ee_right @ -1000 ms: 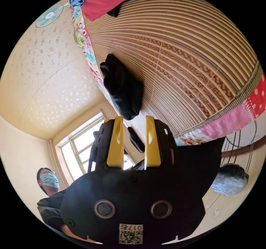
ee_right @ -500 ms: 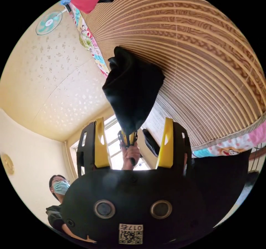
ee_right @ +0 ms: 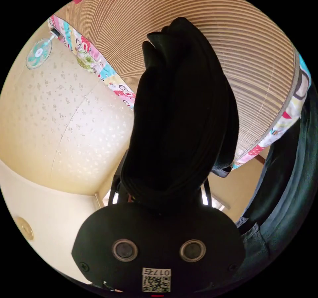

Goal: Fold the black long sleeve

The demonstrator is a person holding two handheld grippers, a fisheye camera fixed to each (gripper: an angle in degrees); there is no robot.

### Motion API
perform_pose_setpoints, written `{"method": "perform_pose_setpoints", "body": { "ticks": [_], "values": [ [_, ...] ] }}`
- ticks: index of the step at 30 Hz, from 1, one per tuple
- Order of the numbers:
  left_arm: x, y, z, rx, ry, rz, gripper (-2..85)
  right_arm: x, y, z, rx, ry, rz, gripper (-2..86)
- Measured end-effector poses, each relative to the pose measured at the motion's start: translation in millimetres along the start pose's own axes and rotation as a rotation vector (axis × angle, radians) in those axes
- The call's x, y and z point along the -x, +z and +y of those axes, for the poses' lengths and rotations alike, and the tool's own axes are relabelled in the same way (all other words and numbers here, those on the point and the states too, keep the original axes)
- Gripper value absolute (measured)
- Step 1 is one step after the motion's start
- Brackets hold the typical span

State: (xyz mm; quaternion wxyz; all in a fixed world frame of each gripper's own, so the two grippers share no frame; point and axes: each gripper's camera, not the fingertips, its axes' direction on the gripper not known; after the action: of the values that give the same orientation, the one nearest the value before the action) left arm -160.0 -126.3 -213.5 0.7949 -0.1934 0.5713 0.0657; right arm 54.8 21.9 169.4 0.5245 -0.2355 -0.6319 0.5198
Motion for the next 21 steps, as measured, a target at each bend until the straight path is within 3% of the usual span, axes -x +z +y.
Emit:
{"method": "perform_pose_setpoints", "body": {
  "ticks": [7, 15, 21],
  "values": [
    [-53.4, -13.4, 23.2, 0.003, 0.195, -0.22, 12.4, -12.1, 76.2, 64.3, 0.141, 0.016, 0.147, 17.0],
    [-28.0, -152.7, 74.7, -0.311, 0.197, -0.031, 8.0, -5.6, 213.8, 125.3, 0.446, -0.205, 0.153, 14.2],
    [-3.1, -277.2, 124.3, -0.538, 0.178, -0.072, 8.1, -9.5, 361.3, 215.0, 0.62, -0.55, 0.164, 11.6]
  ]
}}
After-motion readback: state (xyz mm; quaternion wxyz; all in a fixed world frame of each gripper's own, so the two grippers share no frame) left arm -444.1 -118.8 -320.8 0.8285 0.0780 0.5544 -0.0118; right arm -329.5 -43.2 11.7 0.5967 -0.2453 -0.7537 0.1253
